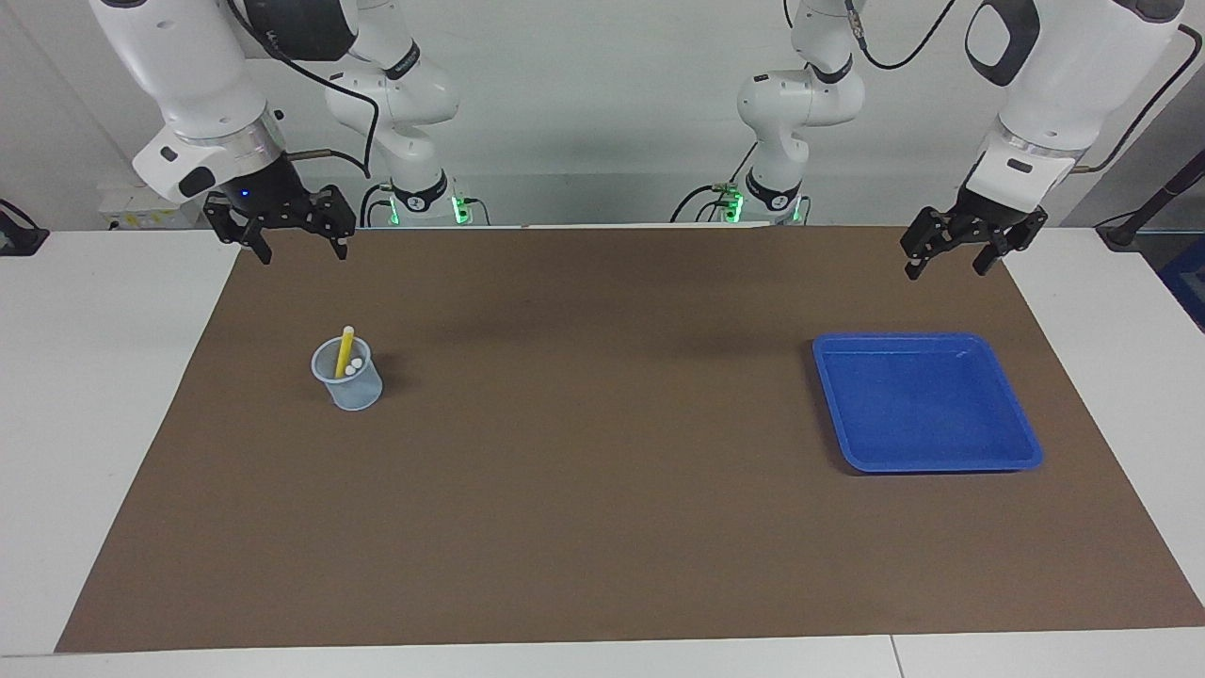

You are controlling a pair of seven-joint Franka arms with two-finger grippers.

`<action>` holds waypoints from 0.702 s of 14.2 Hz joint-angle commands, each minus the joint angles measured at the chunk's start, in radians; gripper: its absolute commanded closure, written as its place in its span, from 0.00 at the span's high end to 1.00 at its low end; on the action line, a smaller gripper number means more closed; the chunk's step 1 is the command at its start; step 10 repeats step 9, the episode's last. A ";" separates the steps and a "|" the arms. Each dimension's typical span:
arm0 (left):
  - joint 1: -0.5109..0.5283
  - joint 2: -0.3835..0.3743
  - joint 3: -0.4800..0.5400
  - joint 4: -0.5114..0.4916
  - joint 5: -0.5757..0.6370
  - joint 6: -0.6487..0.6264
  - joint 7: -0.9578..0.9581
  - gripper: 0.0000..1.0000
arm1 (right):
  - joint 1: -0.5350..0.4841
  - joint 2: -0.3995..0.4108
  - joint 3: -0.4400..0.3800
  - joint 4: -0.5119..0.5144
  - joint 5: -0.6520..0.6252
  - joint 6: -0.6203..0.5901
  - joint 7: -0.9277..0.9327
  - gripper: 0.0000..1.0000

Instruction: Transfer and insert pens with both arms

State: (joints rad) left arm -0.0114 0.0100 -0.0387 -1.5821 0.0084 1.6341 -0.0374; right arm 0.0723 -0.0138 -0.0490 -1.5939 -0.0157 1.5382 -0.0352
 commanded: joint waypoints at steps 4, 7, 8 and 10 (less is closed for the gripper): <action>-0.012 -0.004 0.014 0.001 -0.013 0.000 0.004 1.00 | -0.006 -0.014 0.004 -0.032 -0.015 0.051 -0.022 1.00; -0.012 -0.004 0.014 0.001 -0.013 0.000 0.004 1.00 | -0.006 -0.014 0.004 -0.032 -0.015 0.045 -0.020 1.00; -0.012 -0.004 0.014 0.001 -0.013 0.000 0.004 1.00 | -0.006 -0.014 0.004 -0.031 -0.015 0.045 -0.022 1.00; -0.012 -0.004 0.014 0.001 -0.013 0.000 0.004 1.00 | -0.006 -0.014 0.004 -0.032 -0.015 0.045 -0.022 1.00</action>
